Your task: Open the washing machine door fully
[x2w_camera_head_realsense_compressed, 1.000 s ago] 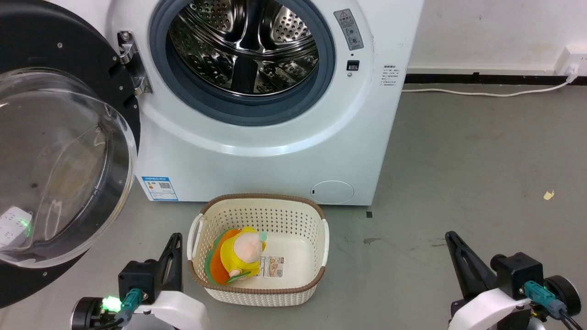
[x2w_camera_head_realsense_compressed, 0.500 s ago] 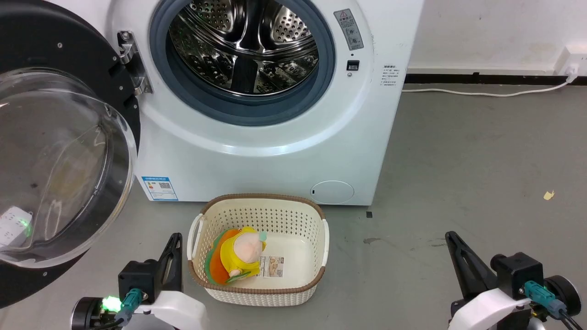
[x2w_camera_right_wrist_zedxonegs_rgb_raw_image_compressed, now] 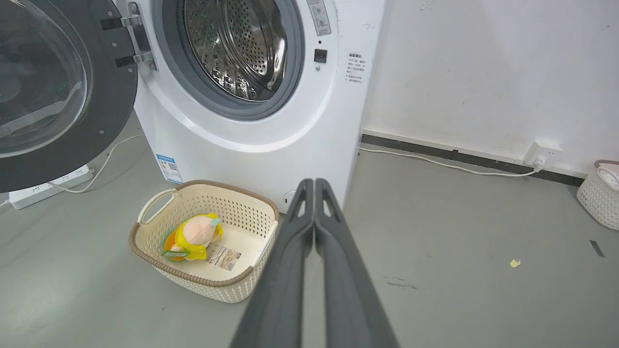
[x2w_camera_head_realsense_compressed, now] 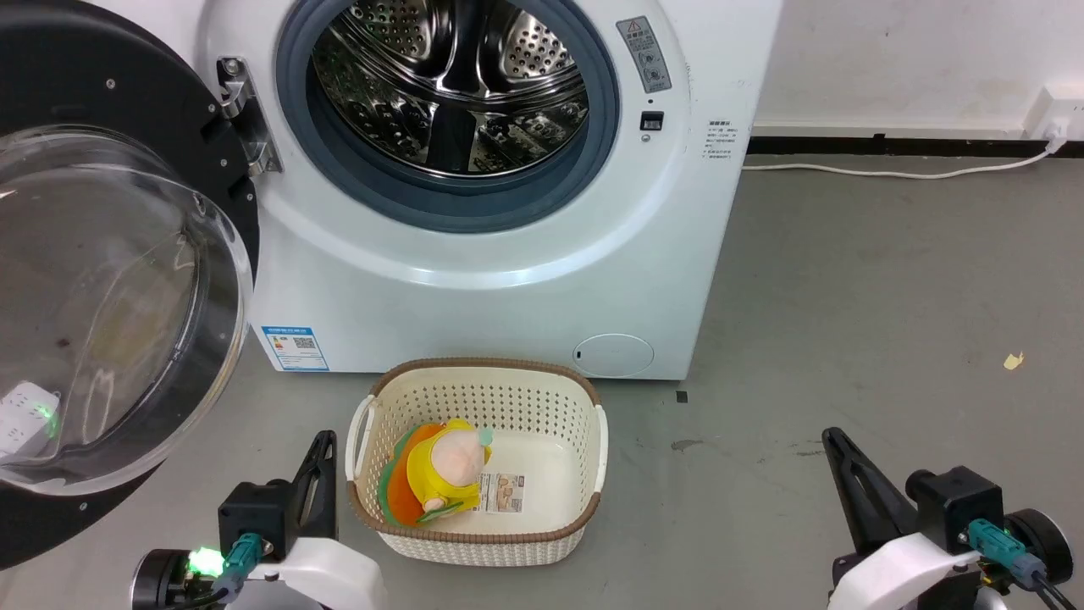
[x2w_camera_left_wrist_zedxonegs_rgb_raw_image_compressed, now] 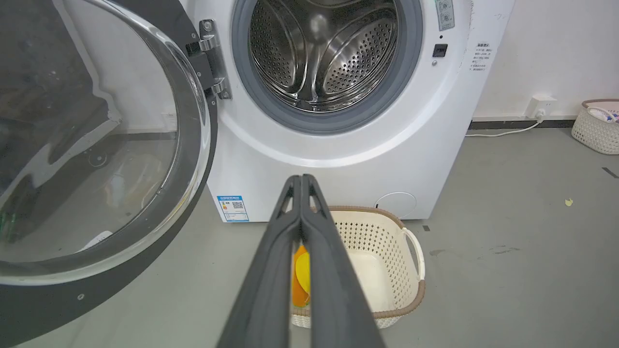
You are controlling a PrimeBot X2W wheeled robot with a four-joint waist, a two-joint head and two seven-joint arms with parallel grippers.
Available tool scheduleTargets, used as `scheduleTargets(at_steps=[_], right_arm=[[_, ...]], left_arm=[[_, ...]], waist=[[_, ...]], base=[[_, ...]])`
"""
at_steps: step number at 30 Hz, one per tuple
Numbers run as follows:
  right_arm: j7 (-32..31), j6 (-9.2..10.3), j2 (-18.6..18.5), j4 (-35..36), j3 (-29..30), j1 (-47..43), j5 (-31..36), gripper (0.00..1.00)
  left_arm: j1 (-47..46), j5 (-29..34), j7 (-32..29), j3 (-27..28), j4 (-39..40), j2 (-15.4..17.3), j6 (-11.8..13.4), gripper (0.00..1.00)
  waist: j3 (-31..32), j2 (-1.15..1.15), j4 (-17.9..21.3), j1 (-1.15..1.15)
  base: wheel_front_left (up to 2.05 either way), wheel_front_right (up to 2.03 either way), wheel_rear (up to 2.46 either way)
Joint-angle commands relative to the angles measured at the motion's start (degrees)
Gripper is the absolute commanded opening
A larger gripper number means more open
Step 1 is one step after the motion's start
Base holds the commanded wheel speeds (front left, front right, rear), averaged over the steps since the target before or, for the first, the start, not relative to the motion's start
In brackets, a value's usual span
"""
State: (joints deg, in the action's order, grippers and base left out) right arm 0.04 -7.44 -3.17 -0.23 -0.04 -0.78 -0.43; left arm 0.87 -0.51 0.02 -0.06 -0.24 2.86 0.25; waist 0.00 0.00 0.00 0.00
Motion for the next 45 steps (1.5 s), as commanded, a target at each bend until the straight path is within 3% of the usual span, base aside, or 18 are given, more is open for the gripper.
scheduleTargets(at_steps=[1,45], right_arm=[[0.0,-0.05,0.3,0.2,0.0,0.8,0.4,0.00],[0.0,-0.05,0.3,0.2,0.0,0.8,0.4,0.00]], left_arm=[[-0.9,0.5,0.0,0.1,0.2,0.0,-0.2,0.00],[-0.9,0.5,0.0,0.1,0.2,0.0,-0.2,0.00]], waist=[[0.0,0.00,0.0,0.00],[0.0,0.00,0.0,0.00]], base=[[0.00,0.00,0.00],[0.00,0.00,0.00]])
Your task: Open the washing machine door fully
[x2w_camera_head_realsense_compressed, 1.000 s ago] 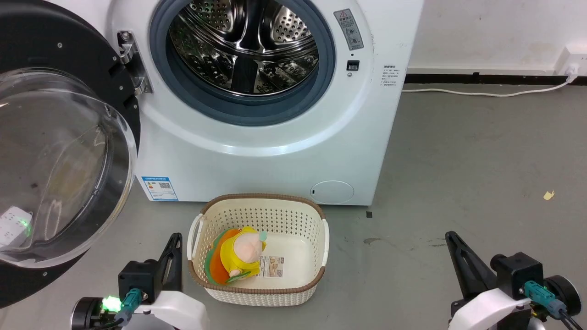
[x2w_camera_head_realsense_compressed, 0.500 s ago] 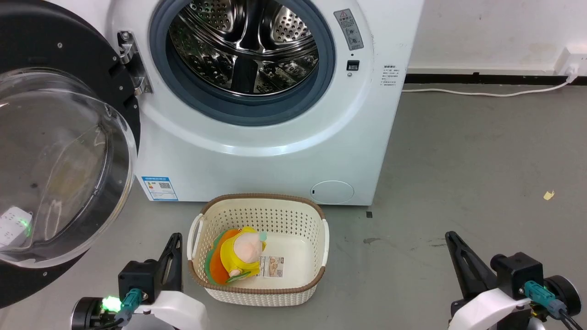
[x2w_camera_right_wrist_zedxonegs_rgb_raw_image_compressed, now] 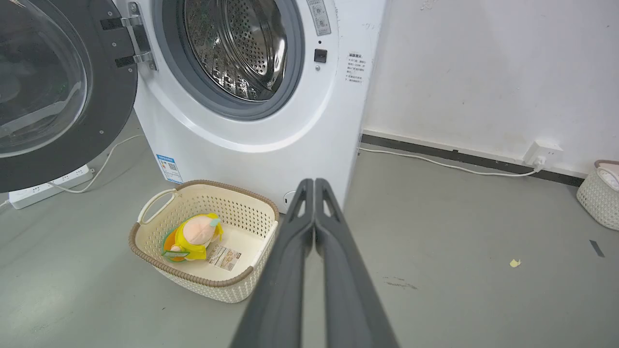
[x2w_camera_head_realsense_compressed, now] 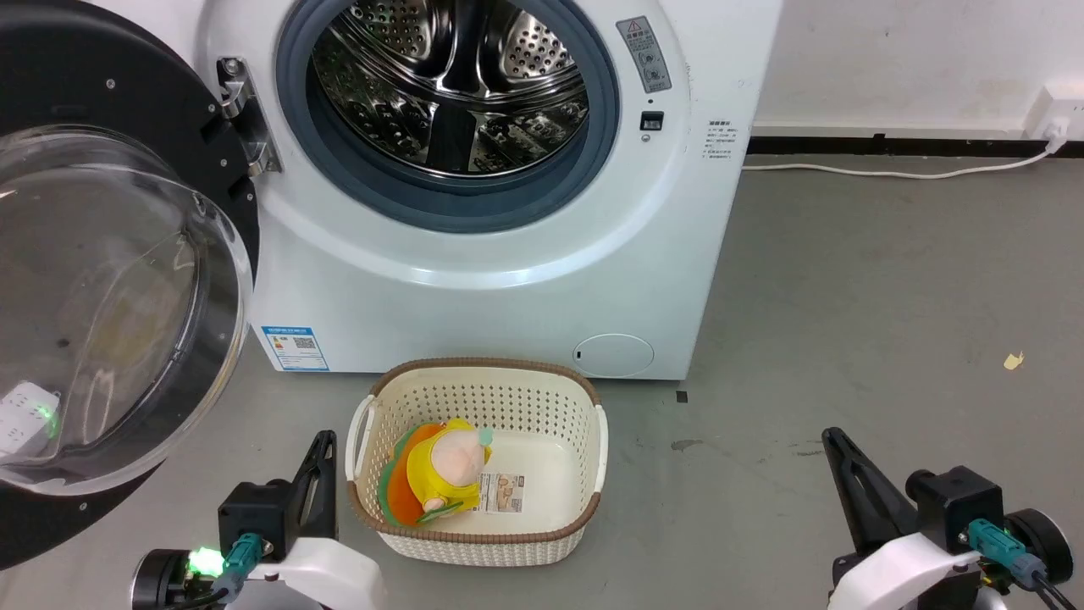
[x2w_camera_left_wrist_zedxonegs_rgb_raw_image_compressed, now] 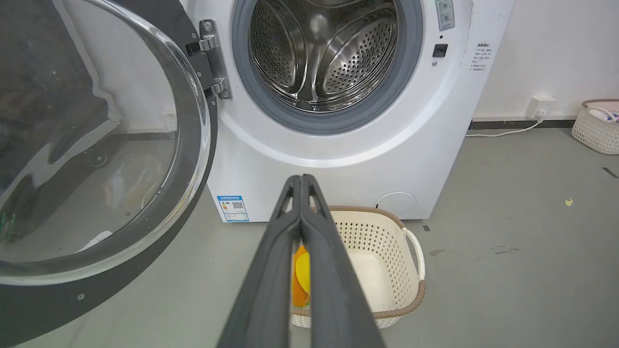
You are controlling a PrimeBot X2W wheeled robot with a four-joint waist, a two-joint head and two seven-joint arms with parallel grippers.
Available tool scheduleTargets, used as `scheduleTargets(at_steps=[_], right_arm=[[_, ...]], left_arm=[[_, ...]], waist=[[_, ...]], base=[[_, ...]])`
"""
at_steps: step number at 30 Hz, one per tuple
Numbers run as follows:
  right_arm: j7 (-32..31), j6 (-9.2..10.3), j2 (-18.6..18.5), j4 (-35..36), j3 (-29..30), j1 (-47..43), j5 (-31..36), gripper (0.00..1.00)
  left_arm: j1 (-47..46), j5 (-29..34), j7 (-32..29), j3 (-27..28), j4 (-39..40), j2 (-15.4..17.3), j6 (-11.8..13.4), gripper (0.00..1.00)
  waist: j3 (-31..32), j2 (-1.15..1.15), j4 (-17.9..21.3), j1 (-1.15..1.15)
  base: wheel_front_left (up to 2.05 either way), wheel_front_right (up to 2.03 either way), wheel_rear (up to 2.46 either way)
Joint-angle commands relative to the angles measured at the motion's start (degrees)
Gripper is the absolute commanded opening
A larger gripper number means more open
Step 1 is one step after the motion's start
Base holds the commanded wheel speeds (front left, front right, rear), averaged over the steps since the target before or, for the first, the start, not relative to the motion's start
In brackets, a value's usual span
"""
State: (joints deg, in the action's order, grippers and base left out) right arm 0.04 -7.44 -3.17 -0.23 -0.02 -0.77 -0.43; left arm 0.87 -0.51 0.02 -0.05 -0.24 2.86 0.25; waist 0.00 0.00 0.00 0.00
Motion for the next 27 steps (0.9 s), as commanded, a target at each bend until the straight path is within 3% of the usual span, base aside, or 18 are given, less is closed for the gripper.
scheduleTargets(at_steps=[1,27], right_arm=[[0.0,-0.05,0.3,0.2,0.0,0.8,0.4,0.00],[0.0,-0.05,0.3,0.2,0.0,0.8,0.4,0.00]], left_arm=[[-0.9,0.5,0.0,0.0,0.2,0.0,-0.2,0.00],[-0.9,0.5,0.0,0.0,0.2,0.0,-0.2,0.00]], waist=[[0.0,0.00,0.0,0.00],[0.0,0.00,0.0,0.00]], base=[[0.00,0.00,0.00],[0.00,0.00,0.00]])
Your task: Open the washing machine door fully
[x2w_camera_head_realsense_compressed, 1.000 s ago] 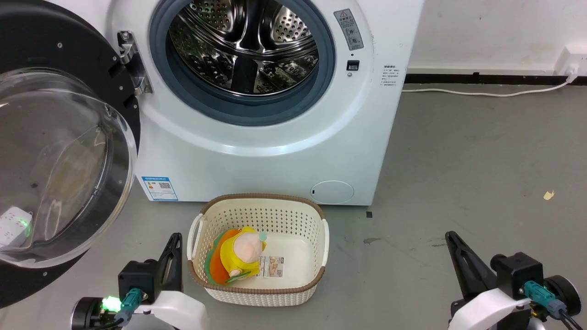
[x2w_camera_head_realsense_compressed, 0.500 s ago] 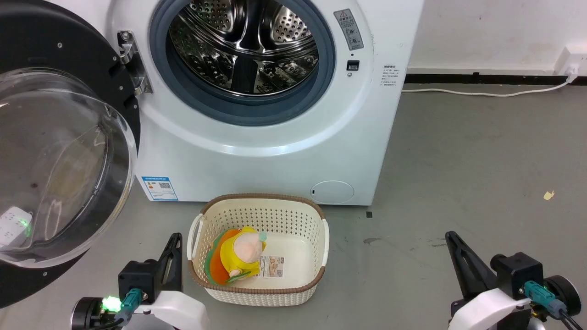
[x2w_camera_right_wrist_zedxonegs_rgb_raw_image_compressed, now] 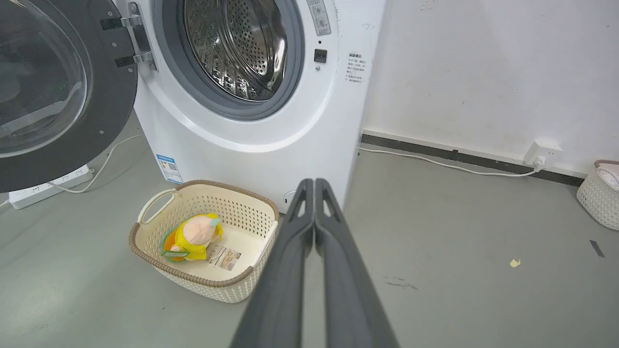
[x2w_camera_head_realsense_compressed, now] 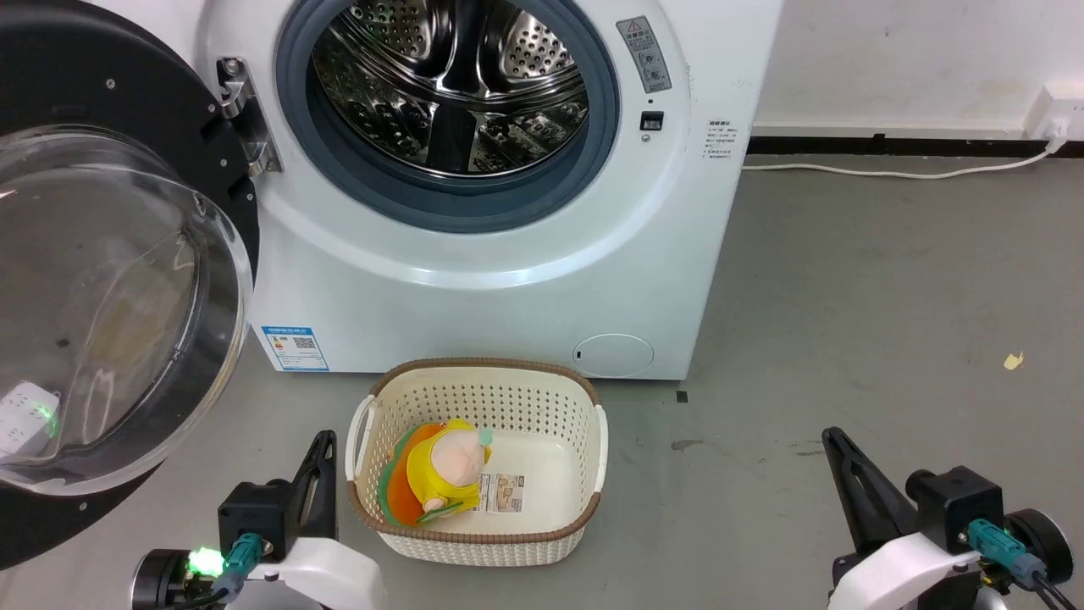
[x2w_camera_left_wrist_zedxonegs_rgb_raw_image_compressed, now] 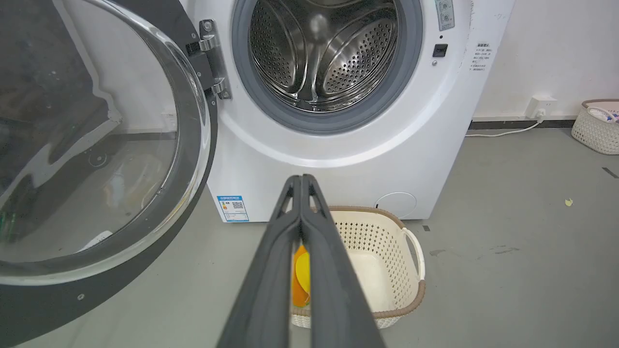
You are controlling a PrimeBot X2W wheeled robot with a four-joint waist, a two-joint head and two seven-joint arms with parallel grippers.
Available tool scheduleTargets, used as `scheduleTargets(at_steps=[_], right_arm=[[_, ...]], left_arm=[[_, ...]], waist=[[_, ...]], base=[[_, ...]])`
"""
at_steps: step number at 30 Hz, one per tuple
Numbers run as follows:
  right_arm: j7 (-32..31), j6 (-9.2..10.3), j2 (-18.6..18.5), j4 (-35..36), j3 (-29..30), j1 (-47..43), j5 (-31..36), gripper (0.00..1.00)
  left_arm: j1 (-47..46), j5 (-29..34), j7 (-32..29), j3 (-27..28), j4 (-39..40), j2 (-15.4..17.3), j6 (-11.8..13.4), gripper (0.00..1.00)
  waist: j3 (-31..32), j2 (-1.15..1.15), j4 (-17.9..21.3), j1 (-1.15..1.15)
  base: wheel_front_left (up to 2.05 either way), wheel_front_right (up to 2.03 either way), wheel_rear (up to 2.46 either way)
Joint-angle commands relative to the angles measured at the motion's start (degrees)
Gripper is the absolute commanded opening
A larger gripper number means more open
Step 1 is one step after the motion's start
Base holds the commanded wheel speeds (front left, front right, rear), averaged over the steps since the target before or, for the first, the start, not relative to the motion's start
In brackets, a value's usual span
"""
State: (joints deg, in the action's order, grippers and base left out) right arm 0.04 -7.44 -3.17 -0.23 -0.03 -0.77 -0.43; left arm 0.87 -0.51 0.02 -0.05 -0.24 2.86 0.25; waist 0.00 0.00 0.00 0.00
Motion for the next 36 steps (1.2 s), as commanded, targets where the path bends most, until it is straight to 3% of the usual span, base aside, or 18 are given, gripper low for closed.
scheduleTargets(at_steps=[1,36], right_arm=[[0.0,-0.05,0.3,0.2,0.0,0.8,0.4,0.00],[0.0,-0.05,0.3,0.2,0.0,0.8,0.4,0.00]], left_arm=[[-0.9,0.5,0.0,0.0,0.2,0.0,-0.2,0.00],[-0.9,0.5,0.0,0.0,0.2,0.0,-0.2,0.00]], waist=[[0.0,0.00,0.0,0.00],[0.0,0.00,0.0,0.00]], base=[[0.00,0.00,0.00],[0.00,0.00,0.00]])
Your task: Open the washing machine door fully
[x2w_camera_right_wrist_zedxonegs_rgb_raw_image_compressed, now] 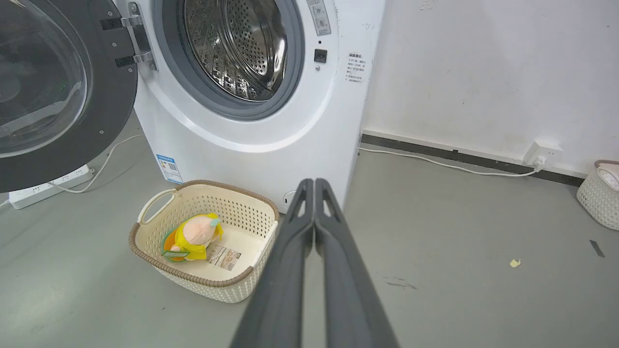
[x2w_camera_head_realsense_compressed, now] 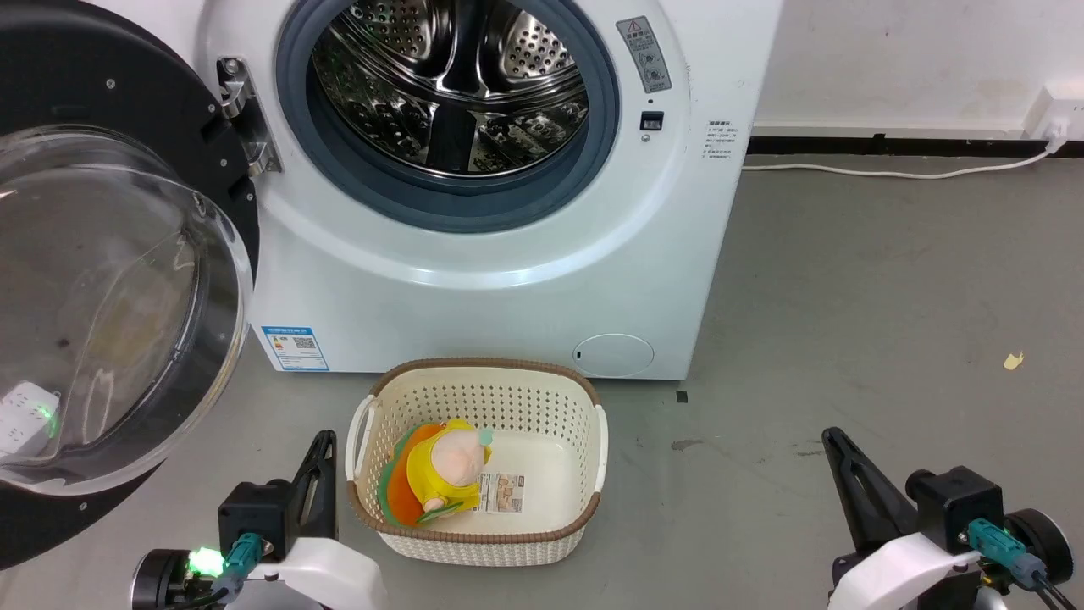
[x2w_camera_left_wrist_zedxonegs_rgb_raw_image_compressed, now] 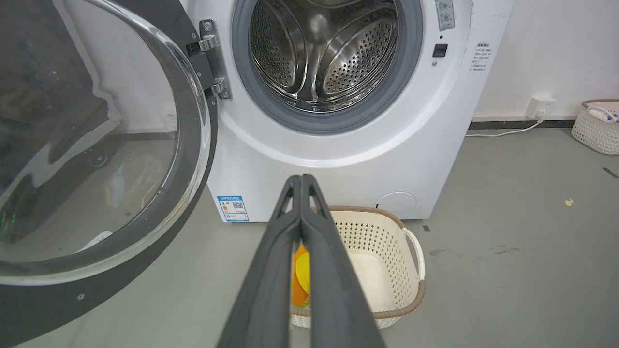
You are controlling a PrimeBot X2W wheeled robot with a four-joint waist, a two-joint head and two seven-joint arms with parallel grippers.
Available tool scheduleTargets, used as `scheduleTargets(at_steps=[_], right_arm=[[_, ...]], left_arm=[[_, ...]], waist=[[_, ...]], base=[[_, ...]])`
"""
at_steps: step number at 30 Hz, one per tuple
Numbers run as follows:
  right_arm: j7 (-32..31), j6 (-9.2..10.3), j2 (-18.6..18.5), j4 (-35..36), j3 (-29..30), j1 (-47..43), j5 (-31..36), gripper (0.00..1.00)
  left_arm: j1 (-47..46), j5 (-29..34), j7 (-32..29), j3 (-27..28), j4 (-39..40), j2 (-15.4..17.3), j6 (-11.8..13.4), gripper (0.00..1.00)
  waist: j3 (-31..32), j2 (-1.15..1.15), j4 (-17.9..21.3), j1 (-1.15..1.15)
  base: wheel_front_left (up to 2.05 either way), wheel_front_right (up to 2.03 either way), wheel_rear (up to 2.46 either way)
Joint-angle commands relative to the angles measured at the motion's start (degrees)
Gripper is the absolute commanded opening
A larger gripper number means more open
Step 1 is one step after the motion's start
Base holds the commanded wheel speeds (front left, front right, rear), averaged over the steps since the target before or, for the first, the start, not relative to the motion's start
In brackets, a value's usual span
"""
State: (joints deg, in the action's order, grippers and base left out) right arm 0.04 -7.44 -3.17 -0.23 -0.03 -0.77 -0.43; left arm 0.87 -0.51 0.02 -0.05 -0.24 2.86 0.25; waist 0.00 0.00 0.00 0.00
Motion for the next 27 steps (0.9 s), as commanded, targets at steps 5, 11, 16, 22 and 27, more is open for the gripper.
scheduleTargets(at_steps=[5,11,16,22,27], right_arm=[[0.0,-0.05,0.3,0.2,0.0,0.8,0.4,0.00],[0.0,-0.05,0.3,0.2,0.0,0.8,0.4,0.00],[0.0,-0.05,0.3,0.2,0.0,0.8,0.4,0.00],[0.0,-0.05,0.3,0.2,0.0,0.8,0.4,0.00],[0.0,-0.05,0.3,0.2,0.0,0.8,0.4,0.00]], left_arm=[[-0.9,0.5,0.0,0.0,0.2,0.0,-0.2,0.00],[-0.9,0.5,0.0,0.0,0.2,0.0,-0.2,0.00],[-0.9,0.5,0.0,0.0,0.2,0.0,-0.2,0.00],[-0.9,0.5,0.0,0.0,0.2,0.0,-0.2,0.00],[-0.9,0.5,0.0,0.0,0.2,0.0,-0.2,0.00]], waist=[[0.0,0.00,0.0,0.00],[0.0,0.00,0.0,0.00],[0.0,0.00,0.0,0.00],[0.0,0.00,0.0,0.00],[0.0,0.00,0.0,0.00]], base=[[0.00,0.00,0.00],[0.00,0.00,0.00],[0.00,0.00,0.00],[0.00,0.00,0.00],[0.00,0.00,0.00]])
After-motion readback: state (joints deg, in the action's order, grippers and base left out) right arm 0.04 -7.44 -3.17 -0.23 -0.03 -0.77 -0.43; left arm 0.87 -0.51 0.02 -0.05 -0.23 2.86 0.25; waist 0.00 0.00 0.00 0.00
